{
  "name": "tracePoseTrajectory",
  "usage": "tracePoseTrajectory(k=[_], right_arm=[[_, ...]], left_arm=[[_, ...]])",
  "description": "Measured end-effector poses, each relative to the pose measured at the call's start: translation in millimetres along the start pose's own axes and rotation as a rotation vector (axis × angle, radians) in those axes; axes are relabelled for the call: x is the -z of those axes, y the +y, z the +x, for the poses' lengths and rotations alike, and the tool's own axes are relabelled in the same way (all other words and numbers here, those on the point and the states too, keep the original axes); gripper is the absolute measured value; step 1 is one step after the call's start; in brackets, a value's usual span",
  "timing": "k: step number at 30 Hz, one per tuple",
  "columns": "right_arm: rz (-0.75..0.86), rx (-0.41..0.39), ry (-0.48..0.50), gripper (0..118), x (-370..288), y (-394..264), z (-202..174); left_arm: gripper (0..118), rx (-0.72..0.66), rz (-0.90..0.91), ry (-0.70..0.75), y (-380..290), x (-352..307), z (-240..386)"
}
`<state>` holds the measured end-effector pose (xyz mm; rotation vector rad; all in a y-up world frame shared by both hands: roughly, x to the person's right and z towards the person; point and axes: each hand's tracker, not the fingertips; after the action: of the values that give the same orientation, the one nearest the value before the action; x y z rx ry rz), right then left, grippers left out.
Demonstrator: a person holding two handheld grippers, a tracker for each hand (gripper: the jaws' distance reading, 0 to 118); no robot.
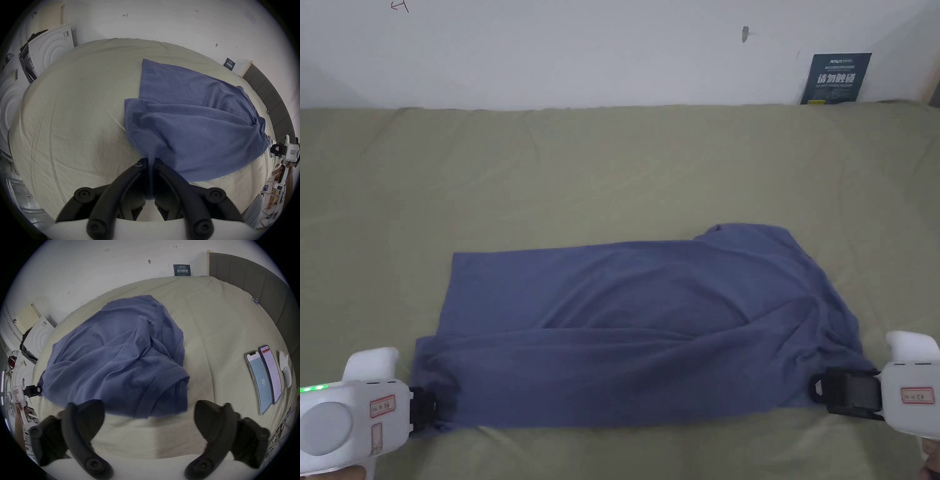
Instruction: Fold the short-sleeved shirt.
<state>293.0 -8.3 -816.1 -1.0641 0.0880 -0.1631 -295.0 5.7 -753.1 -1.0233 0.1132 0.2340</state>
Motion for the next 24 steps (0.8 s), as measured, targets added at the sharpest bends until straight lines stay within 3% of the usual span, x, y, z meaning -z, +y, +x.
tracePoseTrajectory(k=[2,3,7,12,15,24], right_arm=[[-0.021,-0.028,-0.007,32,11.9,4.3,-0.6],[-0.052,-0.064,0.018,17,13.4,6.6,0.4],[-0.025,-0.086,0.048,14,-11.4,1.9,-8.6],[-0.024,-0.042,0.082,13,-25.6,1.3,8.8],[-0.007,-0.038,0.083,13,-41.8,-8.1,0.7],[0.001,-0.085,0.099,13,-69.5,-35.7,4.8]], left_arm=[[7,0.009,-0.005,0.001,1.8,-0.2,1.0],[7,0.012,-0.010,-0.001,3.6,1.8,-2.2],[7,0.021,-0.016,0.003,8.3,0.0,-4.8],[7,0.043,-0.012,0.032,5.5,-8.2,-4.4],[5,0.046,0.006,0.053,-1.1,-18.1,-7.6],[1,0.019,0.017,0.036,-19.2,-43.6,-18.8]])
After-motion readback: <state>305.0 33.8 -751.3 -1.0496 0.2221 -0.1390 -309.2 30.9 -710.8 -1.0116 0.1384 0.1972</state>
